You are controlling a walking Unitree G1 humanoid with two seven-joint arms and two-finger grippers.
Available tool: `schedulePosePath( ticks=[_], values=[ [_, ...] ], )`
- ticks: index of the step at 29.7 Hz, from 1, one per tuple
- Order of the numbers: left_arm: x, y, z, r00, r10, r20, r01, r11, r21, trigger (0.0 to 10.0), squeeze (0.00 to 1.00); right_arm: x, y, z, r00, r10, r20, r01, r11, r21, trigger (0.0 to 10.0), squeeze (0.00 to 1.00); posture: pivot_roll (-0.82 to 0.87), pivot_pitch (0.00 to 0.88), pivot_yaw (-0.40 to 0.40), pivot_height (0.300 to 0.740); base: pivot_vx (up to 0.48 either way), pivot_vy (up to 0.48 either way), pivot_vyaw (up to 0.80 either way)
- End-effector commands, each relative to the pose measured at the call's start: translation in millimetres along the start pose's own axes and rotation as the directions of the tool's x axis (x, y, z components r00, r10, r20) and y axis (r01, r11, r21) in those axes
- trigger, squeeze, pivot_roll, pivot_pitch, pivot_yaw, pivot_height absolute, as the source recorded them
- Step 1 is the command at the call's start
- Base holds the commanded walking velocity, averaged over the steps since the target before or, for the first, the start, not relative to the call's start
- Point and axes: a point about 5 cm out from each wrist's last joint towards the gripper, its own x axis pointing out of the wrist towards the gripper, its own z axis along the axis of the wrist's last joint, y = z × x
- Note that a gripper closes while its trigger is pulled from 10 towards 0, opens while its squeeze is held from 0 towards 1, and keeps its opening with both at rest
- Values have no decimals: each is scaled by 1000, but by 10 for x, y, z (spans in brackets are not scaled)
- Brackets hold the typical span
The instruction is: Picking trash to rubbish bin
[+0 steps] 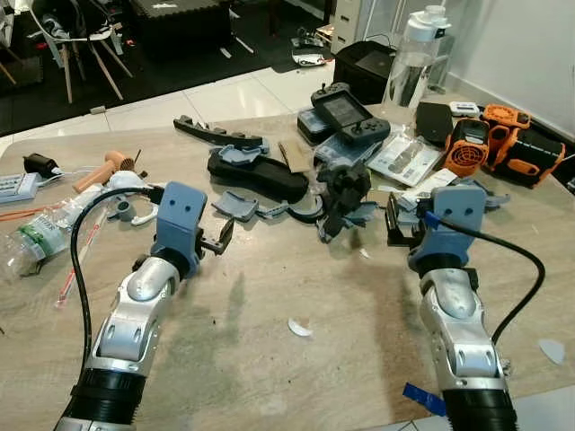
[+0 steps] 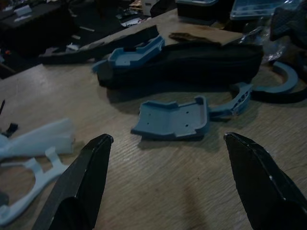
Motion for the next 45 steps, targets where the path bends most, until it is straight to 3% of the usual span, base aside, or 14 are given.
schedulePosePath(
  ticks=[1, 12, 15, 20, 21, 23, 25, 28, 30, 36, 45],
  values=[
    [10, 20, 20, 1000, -12, -5, 12, 999, 39, 10000, 0, 43, 12, -60, 998, 70, -4, -70, 997, 20, 10000, 1000, -5, 193, 95, 740, 0, 0, 0],
    [43, -4, 115, 999, -21, 29, 18, 997, 72, 10000, 0, 272, 40, 14, 977, 200, 78, -203, 979, 31, 10000, 1000, 14, 231, 93, 740, 0, 0, 0],
    [6, 36, 150, 999, 7, 44, -10, 997, 74, 10000, 0, 367, 114, 147, 954, 263, 146, -270, 962, 33, 10000, 1000, 19, 241, 87, 740, 0, 0, 0],
    [-43, 32, 172, 998, -2, 68, -3, 998, 69, 10000, 0, 447, 133, 151, 945, 291, 150, -297, 954, 23, 10000, 1000, 23, 251, 70, 740, 0, 0, 0],
    [-69, -45, 210, 992, -80, 95, 76, 996, 43, 10000, 0, 487, 122, 132, 944, 302, 133, -308, 951, 29, 10000, 851, 33, 259, 63, 740, 0, 0, 0],
    [-80, -79, 227, 988, -113, 105, 110, 993, 34, 10000, 0, 501, 119, 124, 942, 309, 129, -315, 948, 33, 10000, 851, 33, 259, 63, 740, 0, 0, 0],
    [-103, -136, 253, 979, -167, 122, 164, 986, 29, 10000, 0, 521, 117, 110, 941, 318, 113, -322, 946, 20, 10000, 0, 37, 263, 64, 740, 0, 0, 0],
    [-147, -240, 308, 953, -264, 149, 266, 964, 7, 10000, 0, 557, 110, 102, 941, 325, 97, -327, 945, 7, 10000, 0, 38, 270, 63, 740, 0, 0, 0],
    [-207, -400, 406, 900, -394, 188, 402, 916, -5, 10000, 0, 604, 89, 97, 936, 339, 95, -341, 940, 8, 10000, 0, 45, 277, 66, 740, 0, 0, 0],
    [-321, -615, 522, 799, -562, 213, 575, 818, 0, 10000, 0, 645, 75, 72, 933, 353, 65, -353, 936, -4, 10000, 0, 49, 281, 67, 740, 0, 0, 0],
    [-318, -618, 505, 810, -550, 202, 561, 828, 4, 10000, 0, 648, 89, 20, 928, 371, 35, -371, 928, 12, 10000, 0, 43, 289, 65, 740, 0, 0, 0]
  ],
)
